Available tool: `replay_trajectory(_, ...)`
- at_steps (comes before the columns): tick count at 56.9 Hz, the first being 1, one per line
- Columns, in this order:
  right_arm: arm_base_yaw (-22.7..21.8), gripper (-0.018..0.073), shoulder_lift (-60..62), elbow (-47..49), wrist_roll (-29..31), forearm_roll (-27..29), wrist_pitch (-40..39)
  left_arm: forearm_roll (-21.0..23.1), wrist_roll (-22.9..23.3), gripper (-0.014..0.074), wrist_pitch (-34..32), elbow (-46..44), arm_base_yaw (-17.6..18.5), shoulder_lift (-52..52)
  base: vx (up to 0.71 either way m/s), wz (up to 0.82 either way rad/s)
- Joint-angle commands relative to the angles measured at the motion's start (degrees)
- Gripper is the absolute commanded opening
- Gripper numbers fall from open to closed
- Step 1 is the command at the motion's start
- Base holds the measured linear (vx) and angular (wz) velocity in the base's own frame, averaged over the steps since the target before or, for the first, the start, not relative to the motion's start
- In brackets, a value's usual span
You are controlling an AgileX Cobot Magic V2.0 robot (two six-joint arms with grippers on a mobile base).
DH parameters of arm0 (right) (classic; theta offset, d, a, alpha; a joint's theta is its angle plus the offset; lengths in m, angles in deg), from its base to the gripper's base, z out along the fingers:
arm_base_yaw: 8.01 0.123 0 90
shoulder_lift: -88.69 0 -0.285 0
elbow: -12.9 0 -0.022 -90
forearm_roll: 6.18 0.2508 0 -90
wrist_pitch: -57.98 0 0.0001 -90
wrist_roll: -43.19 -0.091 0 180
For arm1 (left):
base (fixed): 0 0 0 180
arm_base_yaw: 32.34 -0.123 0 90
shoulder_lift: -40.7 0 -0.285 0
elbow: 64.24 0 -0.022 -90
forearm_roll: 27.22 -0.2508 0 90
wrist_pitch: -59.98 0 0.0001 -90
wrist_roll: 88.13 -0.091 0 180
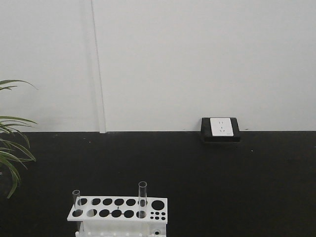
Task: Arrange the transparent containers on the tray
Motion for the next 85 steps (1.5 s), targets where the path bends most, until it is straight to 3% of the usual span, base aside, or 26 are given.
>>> replay_trajectory(1,-0.3,-0.0011,0.5,-0.6,0.1,-0.6,-4.7,0.2,0.5,-0.0003,-4.7,2.1,-0.1,-1.4,0.00,0.00)
replay_trajectory(49,-0.3,-0.0011,0.5,-0.6,0.1,-0.6,-4.7,0.2,0.5,-0.0003,-4.7,2.1,-0.1,-1.4,0.00,0.00)
replay_trajectory(57,-0.3,-0.0011,0.5,-0.5,0.1,-0.6,-8.2,0.2,0.5,-0.0003,-9.1,2.0,-0.1,-1.4,0.00,0.00)
replay_trajectory(65,-0.3,-0.0011,0.5,-0.3,-2.5,2.5,-17.9,6.5,8.0,-0.0003,-17.2,-0.4,-0.1,-1.4,0.00,0.00)
replay_trajectory(70,-0.3,-0.0011,0.5,1.5,-3.0,4.6,-21.1,7.6,9.6,-0.0003,-17.6,-3.7,-0.1,-1.4,0.00,0.00)
replay_trajectory(74,-0.3,-0.0011,0.5,5.0,-2.9,5.3,-20.2,7.5,8.6,-0.0003,-13.9,-8.7,-0.1,-1.2,0.00,0.00)
replay_trajectory(79,-0.3,-0.0011,-0.5,13.9,-2.5,5.3,-16.2,7.0,6.4,-0.0003,-9.1,-18.1,-0.1,0.6,0.00,0.00)
replay_trajectory(85,-0.3,-0.0011,-5.9,25.7,-1.1,4.3,-13.3,5.5,3.5,-0.0003,-8.0,-31.2,-0.1,7.0,0.00,0.00)
